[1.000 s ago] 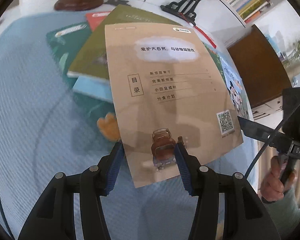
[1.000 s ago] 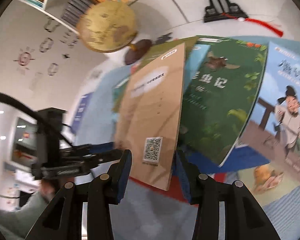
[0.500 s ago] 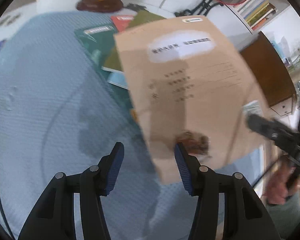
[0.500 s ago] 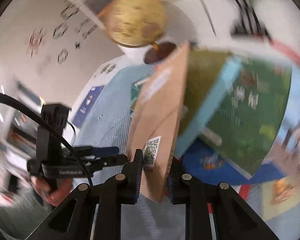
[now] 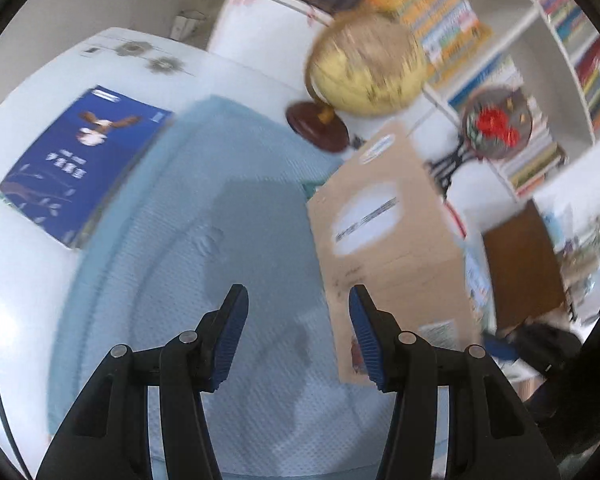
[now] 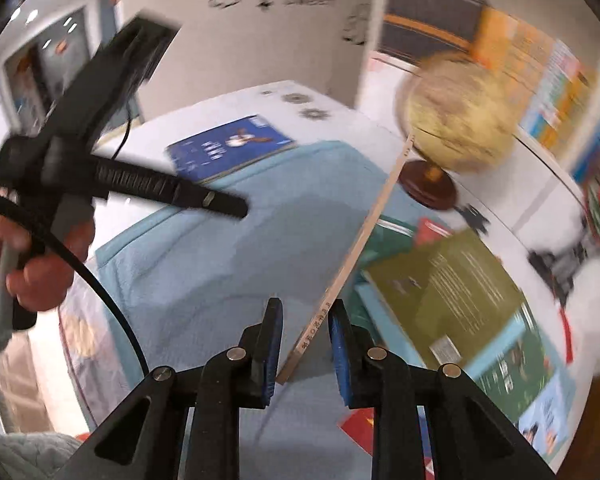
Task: Organize books
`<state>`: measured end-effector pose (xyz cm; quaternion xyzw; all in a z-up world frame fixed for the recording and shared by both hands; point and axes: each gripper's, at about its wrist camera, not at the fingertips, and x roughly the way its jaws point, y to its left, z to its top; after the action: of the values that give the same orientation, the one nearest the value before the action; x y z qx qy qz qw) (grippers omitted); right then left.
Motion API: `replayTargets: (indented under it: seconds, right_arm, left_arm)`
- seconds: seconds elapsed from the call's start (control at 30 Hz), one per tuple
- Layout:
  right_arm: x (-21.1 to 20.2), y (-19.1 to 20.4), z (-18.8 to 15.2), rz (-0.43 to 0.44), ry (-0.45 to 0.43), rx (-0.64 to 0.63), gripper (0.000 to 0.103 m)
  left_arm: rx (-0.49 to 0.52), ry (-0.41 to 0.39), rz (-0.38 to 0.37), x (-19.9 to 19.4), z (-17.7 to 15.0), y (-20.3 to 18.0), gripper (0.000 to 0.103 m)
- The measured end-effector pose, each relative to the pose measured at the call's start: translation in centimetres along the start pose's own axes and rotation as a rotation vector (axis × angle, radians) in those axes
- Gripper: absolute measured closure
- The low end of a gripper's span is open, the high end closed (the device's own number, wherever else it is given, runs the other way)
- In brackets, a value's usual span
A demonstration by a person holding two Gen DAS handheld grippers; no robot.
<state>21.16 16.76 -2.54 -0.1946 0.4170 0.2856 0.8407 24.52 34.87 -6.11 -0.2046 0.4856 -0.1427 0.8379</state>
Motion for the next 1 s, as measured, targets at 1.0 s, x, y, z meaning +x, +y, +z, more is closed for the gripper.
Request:
replayTargets:
  seconds: [1.0]
  right_arm:
    - [13.0, -2.6, -7.5, 0.299, 0.174, 0.487, 0.068]
  left_arm:
    - [-0.19, 0.075, -0.062, 1.6, -7.3, 7.5, 0.061]
